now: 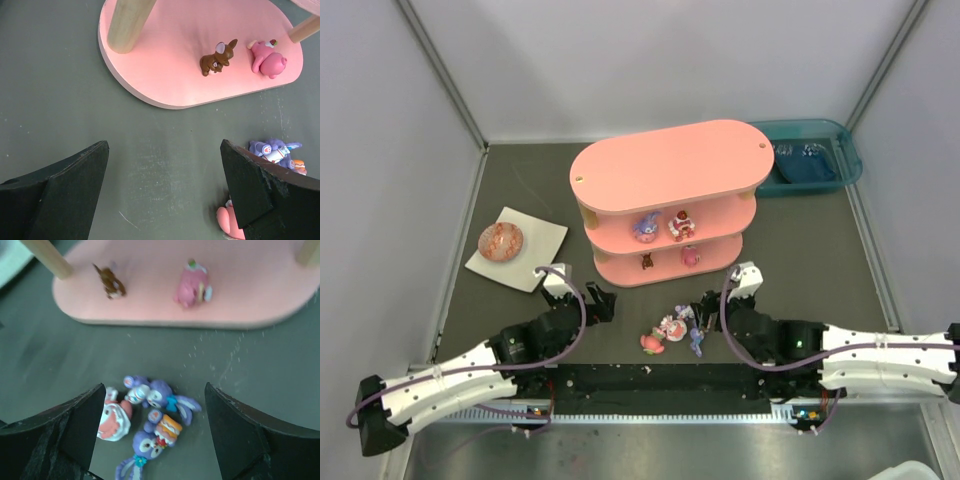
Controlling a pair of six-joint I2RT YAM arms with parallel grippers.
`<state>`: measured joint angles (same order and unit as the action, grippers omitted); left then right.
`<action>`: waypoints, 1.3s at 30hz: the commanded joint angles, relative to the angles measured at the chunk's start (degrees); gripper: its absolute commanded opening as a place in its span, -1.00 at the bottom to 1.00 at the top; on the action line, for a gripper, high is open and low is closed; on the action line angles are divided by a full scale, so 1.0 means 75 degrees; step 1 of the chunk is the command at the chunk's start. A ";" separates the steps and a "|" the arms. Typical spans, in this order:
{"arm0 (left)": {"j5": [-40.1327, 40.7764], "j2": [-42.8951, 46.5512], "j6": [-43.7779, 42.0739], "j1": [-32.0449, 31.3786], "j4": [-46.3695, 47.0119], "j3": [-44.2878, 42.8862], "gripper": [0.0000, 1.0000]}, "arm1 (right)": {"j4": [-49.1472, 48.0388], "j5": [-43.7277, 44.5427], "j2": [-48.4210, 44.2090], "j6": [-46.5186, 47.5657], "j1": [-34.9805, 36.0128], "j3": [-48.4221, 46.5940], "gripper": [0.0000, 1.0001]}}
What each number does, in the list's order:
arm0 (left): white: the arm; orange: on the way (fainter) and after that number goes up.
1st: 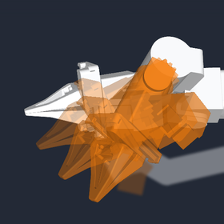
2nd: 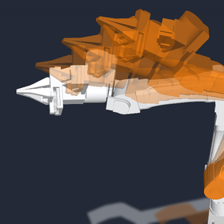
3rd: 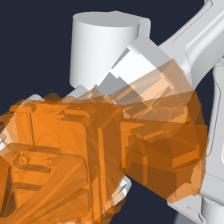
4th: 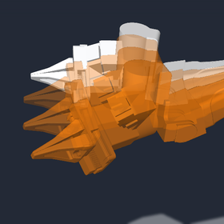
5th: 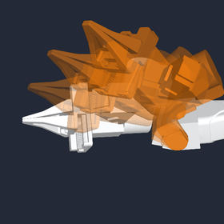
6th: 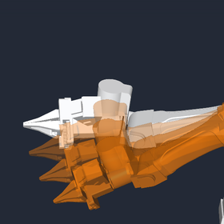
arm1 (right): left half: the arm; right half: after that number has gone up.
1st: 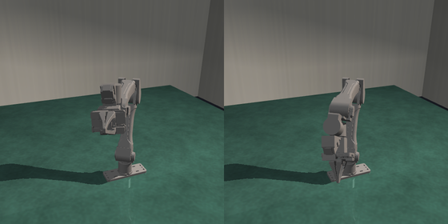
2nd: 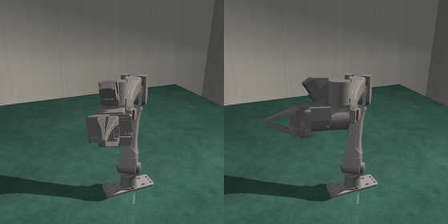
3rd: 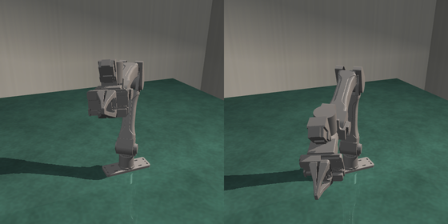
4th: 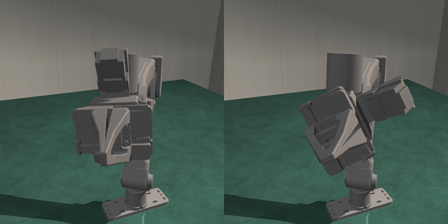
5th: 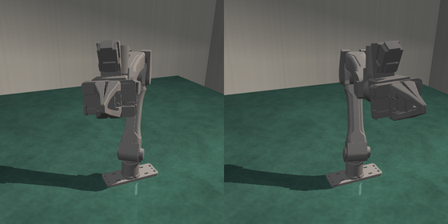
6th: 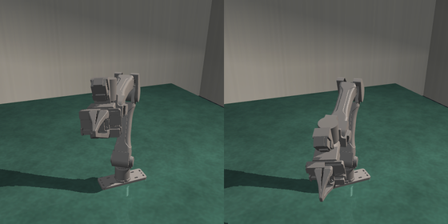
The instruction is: Place and organize the plastic toys onto the shelf
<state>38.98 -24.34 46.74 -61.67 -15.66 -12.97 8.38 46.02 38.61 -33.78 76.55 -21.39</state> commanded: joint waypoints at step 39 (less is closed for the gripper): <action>-0.4482 -0.1313 -0.0923 -0.0227 0.3072 0.0816 0.98 | -0.0157 -0.0101 0.1227 -0.2023 0.0117 0.0039 0.12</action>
<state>11.22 -32.42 41.06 -62.41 1.78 -7.22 8.97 44.23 48.05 -49.89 76.77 -19.66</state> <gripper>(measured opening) 0.990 0.552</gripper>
